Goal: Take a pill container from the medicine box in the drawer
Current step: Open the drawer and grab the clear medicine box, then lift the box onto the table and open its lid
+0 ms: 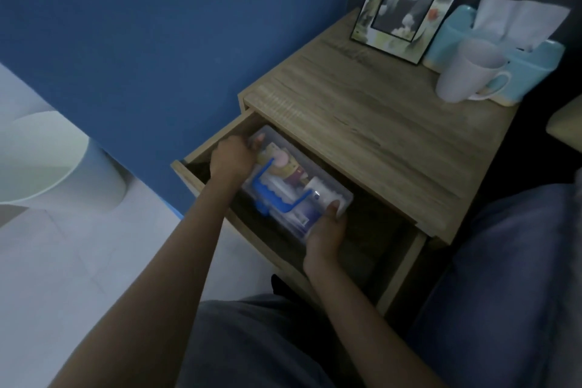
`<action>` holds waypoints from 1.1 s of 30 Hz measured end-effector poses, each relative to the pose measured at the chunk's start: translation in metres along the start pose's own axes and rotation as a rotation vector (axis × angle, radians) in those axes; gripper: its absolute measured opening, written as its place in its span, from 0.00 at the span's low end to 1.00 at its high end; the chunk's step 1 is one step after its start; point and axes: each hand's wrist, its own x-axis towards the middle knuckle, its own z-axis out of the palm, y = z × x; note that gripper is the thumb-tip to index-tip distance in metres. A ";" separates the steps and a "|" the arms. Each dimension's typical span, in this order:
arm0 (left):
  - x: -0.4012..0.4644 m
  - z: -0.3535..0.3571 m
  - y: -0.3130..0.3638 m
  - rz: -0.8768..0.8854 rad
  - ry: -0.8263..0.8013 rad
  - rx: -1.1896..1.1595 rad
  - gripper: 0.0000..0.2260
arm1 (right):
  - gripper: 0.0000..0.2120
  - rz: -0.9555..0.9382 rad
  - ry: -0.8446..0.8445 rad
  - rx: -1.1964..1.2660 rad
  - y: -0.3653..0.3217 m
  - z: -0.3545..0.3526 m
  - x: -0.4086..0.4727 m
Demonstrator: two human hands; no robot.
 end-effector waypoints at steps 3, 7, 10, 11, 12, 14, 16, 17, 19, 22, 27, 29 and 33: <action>-0.008 -0.026 0.007 0.019 0.061 0.053 0.24 | 0.20 0.032 -0.047 -0.001 -0.019 0.003 -0.015; -0.022 -0.064 0.017 0.049 0.166 0.048 0.20 | 0.20 0.060 -0.089 -0.063 -0.054 0.012 -0.034; -0.033 -0.094 0.030 0.087 0.239 0.001 0.20 | 0.21 0.092 -0.132 -0.110 -0.088 0.018 -0.041; -0.036 -0.104 0.036 0.090 0.260 -0.018 0.20 | 0.21 0.103 -0.149 -0.131 -0.101 0.020 -0.041; -0.037 -0.112 0.042 0.093 0.281 -0.035 0.20 | 0.20 0.106 -0.168 -0.165 -0.115 0.022 -0.039; -0.037 -0.127 0.057 0.103 0.299 -0.070 0.19 | 0.20 0.075 -0.200 -0.242 -0.143 0.027 -0.032; -0.031 -0.133 0.071 0.111 0.288 -0.100 0.17 | 0.21 0.010 -0.205 -0.294 -0.171 0.033 -0.019; -0.027 -0.132 0.078 0.111 0.278 -0.113 0.16 | 0.21 -0.023 -0.209 -0.314 -0.184 0.036 -0.011; -0.019 -0.125 0.092 0.104 0.253 -0.154 0.16 | 0.19 -0.083 -0.240 -0.340 -0.209 0.041 0.008; -0.002 -0.102 0.109 0.081 0.213 -0.234 0.14 | 0.21 -0.237 -0.239 -0.498 -0.237 0.048 0.047; 0.028 -0.059 0.131 0.062 0.191 -0.239 0.17 | 0.23 -0.302 -0.216 -0.579 -0.260 0.051 0.106; 0.037 -0.047 0.136 0.040 0.202 -0.224 0.19 | 0.20 -0.241 -0.261 -0.478 -0.263 0.051 0.122; 0.047 -0.031 0.139 0.047 0.313 -0.204 0.20 | 0.16 -0.315 -0.391 -0.396 -0.258 0.046 0.145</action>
